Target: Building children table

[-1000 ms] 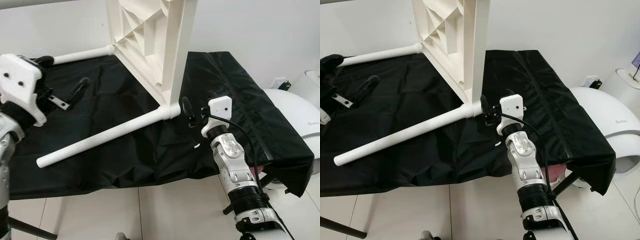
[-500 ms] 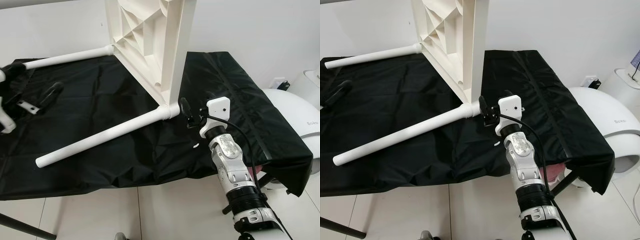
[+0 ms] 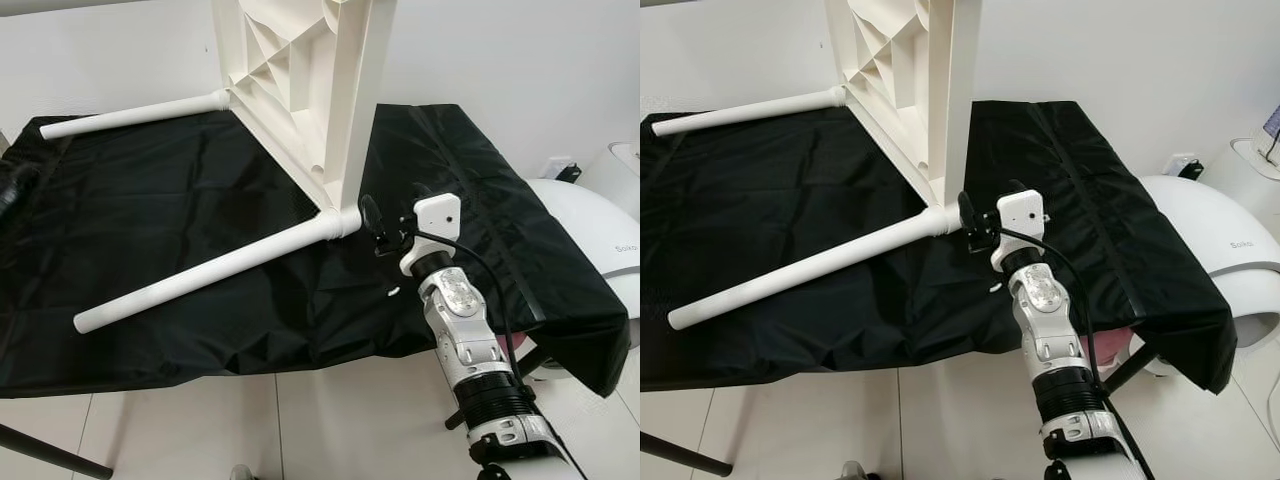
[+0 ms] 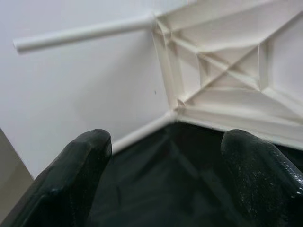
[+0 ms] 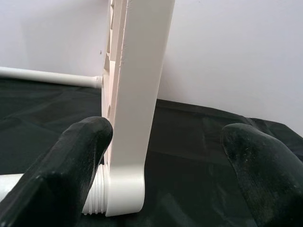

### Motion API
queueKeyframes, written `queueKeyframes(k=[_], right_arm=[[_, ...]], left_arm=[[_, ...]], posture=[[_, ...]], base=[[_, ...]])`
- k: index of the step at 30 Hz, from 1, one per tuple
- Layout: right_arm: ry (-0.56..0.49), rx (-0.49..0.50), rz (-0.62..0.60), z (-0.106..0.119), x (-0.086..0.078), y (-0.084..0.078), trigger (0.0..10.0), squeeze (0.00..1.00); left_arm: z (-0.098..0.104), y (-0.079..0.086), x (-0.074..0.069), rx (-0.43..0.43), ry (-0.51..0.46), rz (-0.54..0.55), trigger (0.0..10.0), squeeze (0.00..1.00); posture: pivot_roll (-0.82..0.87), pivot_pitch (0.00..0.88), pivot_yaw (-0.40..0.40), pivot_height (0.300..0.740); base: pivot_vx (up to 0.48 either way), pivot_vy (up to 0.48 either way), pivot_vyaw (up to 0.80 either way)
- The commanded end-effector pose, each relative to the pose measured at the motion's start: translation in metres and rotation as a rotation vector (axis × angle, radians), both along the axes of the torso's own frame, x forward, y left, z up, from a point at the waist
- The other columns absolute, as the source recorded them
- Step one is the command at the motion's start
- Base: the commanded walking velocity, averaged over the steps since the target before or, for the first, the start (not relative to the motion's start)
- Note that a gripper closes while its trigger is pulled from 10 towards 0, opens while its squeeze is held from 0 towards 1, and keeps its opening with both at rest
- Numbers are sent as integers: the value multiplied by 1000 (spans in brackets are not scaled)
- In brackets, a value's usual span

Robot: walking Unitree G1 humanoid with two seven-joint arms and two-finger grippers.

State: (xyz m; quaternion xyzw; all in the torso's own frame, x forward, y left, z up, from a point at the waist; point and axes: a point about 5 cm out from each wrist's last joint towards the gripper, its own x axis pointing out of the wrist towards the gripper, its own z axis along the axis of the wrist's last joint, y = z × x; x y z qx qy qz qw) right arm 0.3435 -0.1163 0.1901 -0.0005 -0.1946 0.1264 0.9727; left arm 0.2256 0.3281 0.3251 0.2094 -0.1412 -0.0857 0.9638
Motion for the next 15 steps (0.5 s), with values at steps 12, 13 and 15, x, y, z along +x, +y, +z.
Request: queueKeyframes(k=[12,13,15], right_arm=[[-32,7,5,10,0,-1,10000,0],[-32,7,5,10,0,-1,10000,0],[-36,8,5,11,0,-1,10000,0]], left_arm=[[-30,-52,11,-10,54,-150,10000,0],[-30,-52,11,-10,54,-150,10000,0],[-32,-60,12,-14,62,-177,10000,0]], posture=[[85,133,-26,740],[85,133,-26,740],[87,136,-28,740]], base=[[0,0,0],[0,0,0],[0,0,0]])
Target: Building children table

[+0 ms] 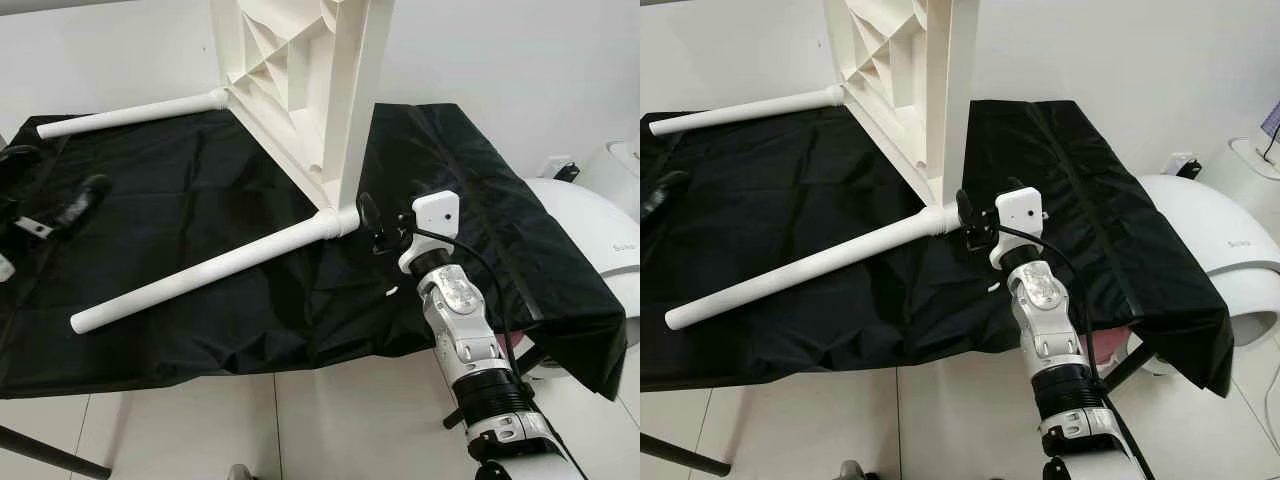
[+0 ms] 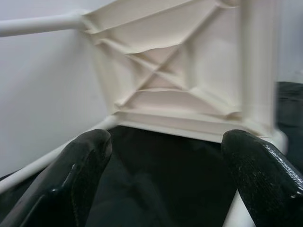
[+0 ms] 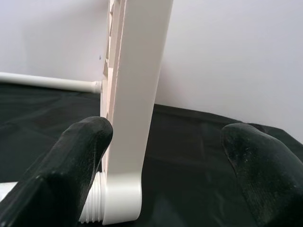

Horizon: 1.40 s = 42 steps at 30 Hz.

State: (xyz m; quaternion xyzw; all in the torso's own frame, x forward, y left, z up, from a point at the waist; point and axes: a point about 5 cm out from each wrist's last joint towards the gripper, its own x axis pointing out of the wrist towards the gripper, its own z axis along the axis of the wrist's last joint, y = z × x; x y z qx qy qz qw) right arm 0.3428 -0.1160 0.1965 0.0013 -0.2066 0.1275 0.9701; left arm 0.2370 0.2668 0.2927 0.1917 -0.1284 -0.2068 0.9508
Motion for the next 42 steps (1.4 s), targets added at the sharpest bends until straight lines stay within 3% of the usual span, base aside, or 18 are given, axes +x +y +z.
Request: queueKeyframes(k=[1,3,4,8,10,12,14,17,25,32,42], right_arm=[[-22,4,9,8,1,0,10000,0],[-50,-6,44,17,0,5,10000,0],[-50,-6,44,17,0,5,10000,0],[-102,-21,106,35,1,16,10000,0],[-107,-24,113,36,2,17,10000,0],[-111,-30,124,38,3,18,10000,0],[-112,-33,127,38,3,19,10000,0],[-106,-35,130,38,6,21,10000,0],[-95,-30,135,36,8,23,10000,0],[-81,-21,145,32,9,27,10000,0],[-74,-13,144,29,10,28,10000,0]], left_arm=[[-4,-13,2,-22,-2,15,10000,0],[-2,-36,5,-65,-17,-57,10000,0],[-2,-36,5,-65,-17,-57,10000,0],[13,-72,6,-59,-84,-175,10000,0],[16,-77,7,-49,-98,-185,10000,0],[24,-83,6,22,-136,-182,10000,0],[26,-85,6,45,-145,-182,10000,0],[31,-89,0,174,-177,-163,10000,0],[42,-88,-2,190,-211,-147,10000,0],[62,-85,-4,269,-268,-130,10000,0],[72,-84,-3,322,-291,-140,10000,0]], posture=[[87,136,-28,740],[85,136,-28,740],[85,136,-28,740],[87,131,-32,740],[87,131,-32,740],[93,131,-31,740],[95,131,-29,740],[113,137,-24,740],[128,138,-23,740],[145,130,-14,740],[142,131,-5,740]], base=[[0,0,0],[0,0,0],[0,0,0],[0,0,0],[0,0,0],[0,0,0],[0,0,0],[0,0,0],[0,0,0],[0,0,0],[0,0,0]])
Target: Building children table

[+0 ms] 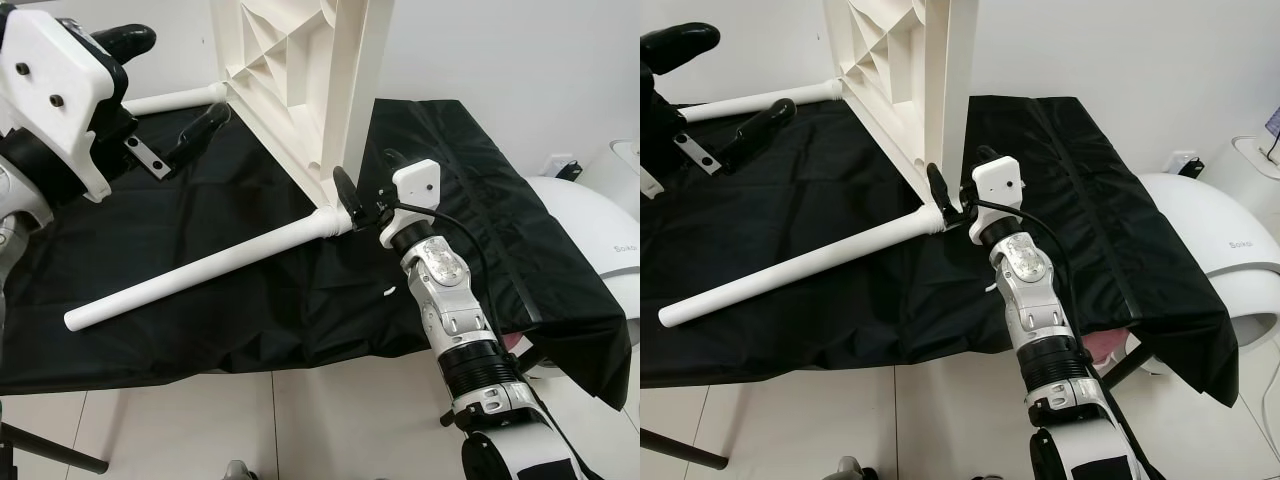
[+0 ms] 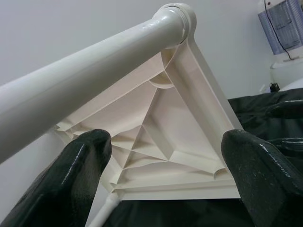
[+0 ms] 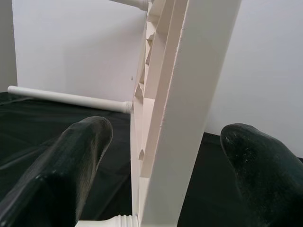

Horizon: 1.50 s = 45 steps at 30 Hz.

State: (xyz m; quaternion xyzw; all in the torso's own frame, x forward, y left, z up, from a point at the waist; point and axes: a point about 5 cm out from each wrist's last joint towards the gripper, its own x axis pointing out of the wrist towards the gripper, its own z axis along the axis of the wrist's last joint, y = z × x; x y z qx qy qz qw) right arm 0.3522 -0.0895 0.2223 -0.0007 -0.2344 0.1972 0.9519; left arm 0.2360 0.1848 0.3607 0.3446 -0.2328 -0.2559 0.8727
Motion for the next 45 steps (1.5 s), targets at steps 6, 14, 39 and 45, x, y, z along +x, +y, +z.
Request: queueKeyframes(k=[6,14,39,45], right_arm=[[-9,14,0,2,1,0,10000,0],[-6,12,-6,1,3,-1,10000,0],[-4,-26,-66,7,23,-18,10000,0],[13,-32,-73,5,30,-18,10000,0]], left_arm=[[3,-3,-1,31,-21,-14,10000,0],[-2,-3,1,20,-7,-5,10000,0],[20,-4,1,53,-92,-20,10000,0],[22,-9,-4,69,-93,-57,10000,0]], posture=[[139,132,-5,740],[137,131,-10,740],[132,124,-8,740],[142,126,-15,740]], base=[[0,0,0],[0,0,0],[0,0,0],[0,0,0]])
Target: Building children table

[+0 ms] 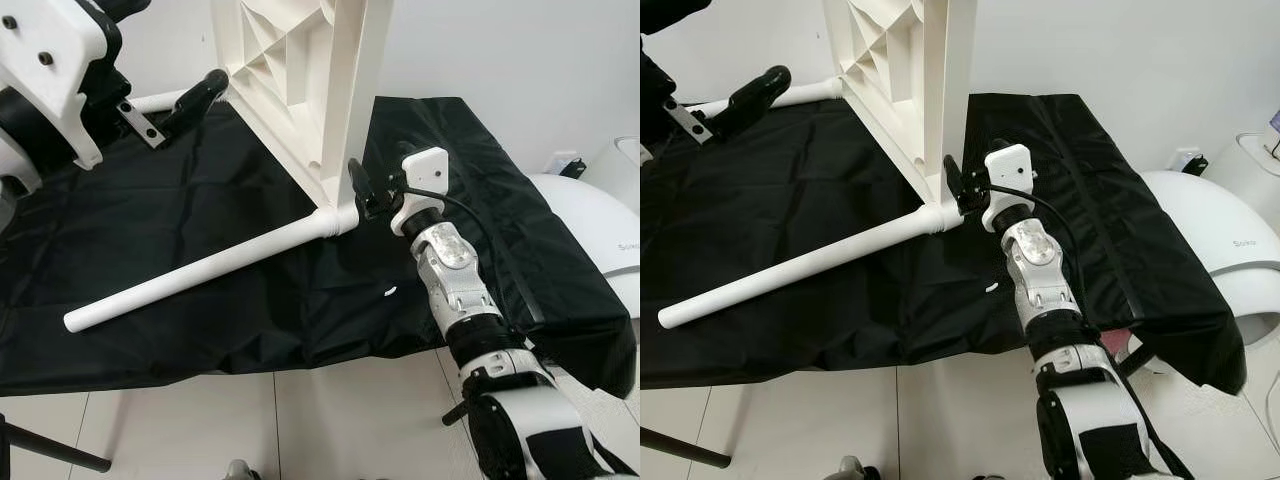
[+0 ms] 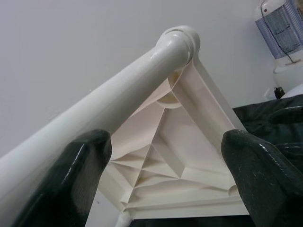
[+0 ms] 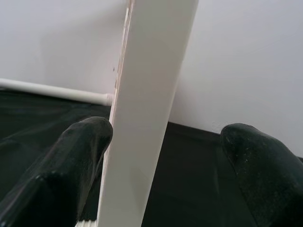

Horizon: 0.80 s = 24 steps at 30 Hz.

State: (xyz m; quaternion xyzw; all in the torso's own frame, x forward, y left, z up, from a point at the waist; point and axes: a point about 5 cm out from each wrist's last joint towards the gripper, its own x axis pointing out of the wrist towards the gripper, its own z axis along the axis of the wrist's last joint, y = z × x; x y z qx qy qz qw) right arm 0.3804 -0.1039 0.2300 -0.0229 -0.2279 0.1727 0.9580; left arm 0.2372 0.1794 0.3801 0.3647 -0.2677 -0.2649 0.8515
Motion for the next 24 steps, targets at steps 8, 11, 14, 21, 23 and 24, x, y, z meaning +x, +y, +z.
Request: queueKeyframes(k=[8,11,14,21,23,24], right_arm=[[16,-4,-5,-4,5,0,10000,0],[17,-6,-4,-4,6,0,10000,0],[16,-7,-6,-4,7,-1,10000,0],[23,-9,-16,-8,8,-3,10000,0],[25,-10,-17,-9,8,-3,10000,0],[34,-11,-18,-10,9,-3,10000,0]], left_arm=[[14,-6,-10,59,-56,-47,10000,0],[17,-6,-11,66,-63,-60,10000,0],[24,-5,-14,28,-65,-96,10000,0],[32,5,-11,86,-118,-16,10000,0],[32,6,-10,97,-122,-4,10000,0],[34,7,-9,95,-132,3,10000,0]], posture=[[150,124,-24,740],[150,123,-26,740],[146,123,-24,740],[147,125,-18,740],[147,125,-18,740],[145,125,-16,740]], base=[[0,0,0],[0,0,0],[0,0,0],[0,0,0],[0,0,0],[0,0,0]])
